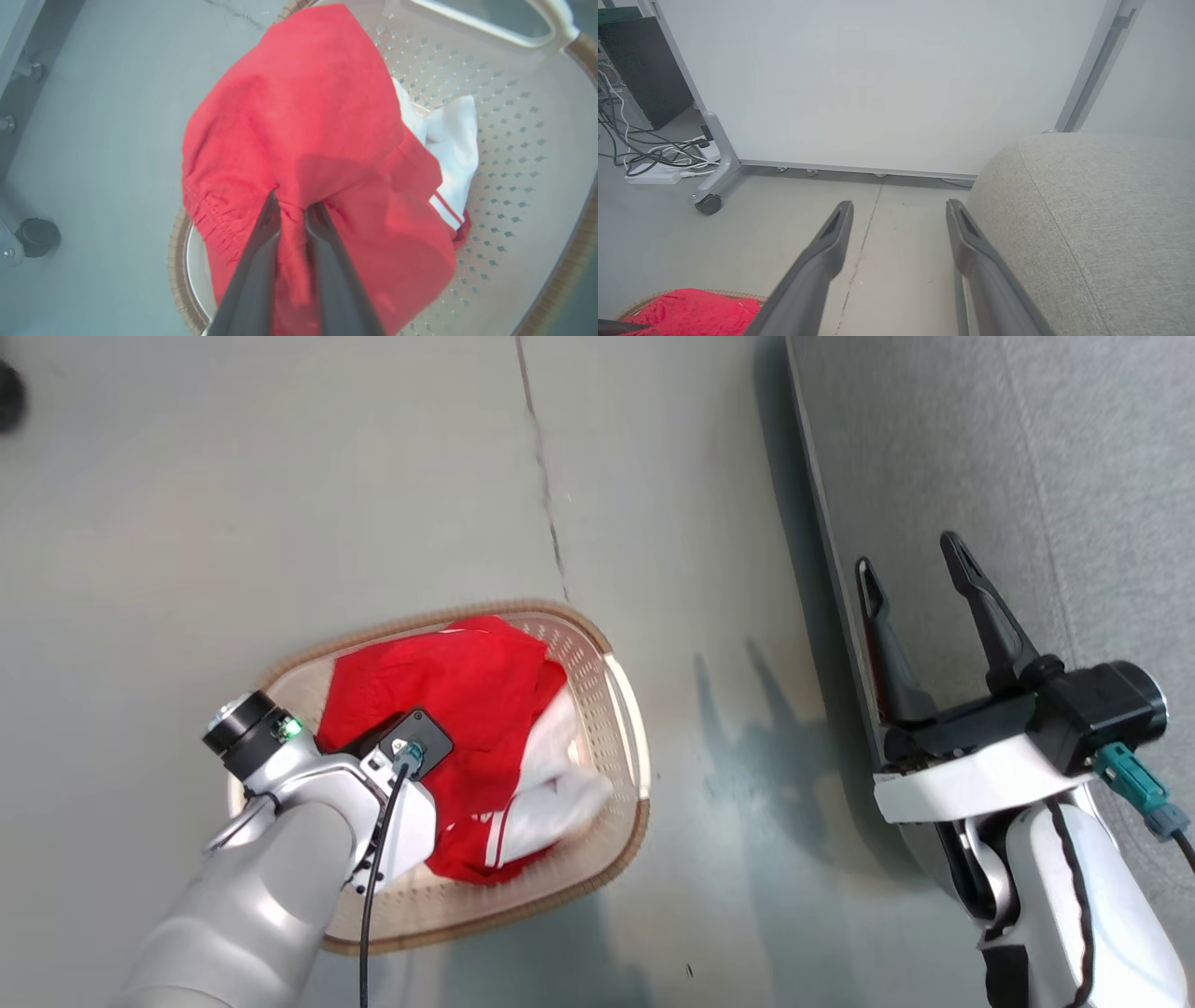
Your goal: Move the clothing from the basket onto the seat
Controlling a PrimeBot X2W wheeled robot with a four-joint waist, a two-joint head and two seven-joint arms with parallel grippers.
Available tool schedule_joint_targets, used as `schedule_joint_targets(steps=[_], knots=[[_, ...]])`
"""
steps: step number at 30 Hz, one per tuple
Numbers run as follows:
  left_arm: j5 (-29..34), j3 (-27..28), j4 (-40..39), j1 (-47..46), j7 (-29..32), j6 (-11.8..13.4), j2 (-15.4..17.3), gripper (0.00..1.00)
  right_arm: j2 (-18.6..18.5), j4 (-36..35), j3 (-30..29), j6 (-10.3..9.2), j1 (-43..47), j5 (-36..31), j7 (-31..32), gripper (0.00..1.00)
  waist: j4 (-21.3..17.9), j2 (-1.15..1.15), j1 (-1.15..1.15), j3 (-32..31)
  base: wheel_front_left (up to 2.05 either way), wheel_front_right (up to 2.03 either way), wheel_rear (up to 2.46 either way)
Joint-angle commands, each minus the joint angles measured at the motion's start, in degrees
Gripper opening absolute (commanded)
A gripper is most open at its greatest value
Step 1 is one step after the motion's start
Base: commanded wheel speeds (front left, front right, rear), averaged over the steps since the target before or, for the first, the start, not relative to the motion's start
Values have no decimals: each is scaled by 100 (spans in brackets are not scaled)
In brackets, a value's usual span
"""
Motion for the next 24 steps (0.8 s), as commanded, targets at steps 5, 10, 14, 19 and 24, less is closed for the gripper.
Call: schedule_joint_targets(steps=[5,10,14,19,24], knots=[[-585,415,-356,358,-445,50,-132,0,-169,52,-76,11,417,-35,-21,100,493,0,0,-1278,0,0,0],[-948,749,-1232,626,-473,117,-75,0,-256,72,-91,11,664,-51,-21,100,626,0,0,-1728,0,0,0],[-1313,1198,-2508,1018,-470,53,33,0,-295,62,-99,11,878,-59,-21,100,720,0,0,-2061,0,0,0],[-1469,1717,-3910,1449,-470,87,134,0,-345,46,-48,11,1094,-40,-21,100,808,0,0,-2361,0,0,0],[-1606,2320,-5068,1790,-471,32,-7,0,-377,72,50,11,1271,10,-21,100,831,0,0,-2624,0,0,0]])
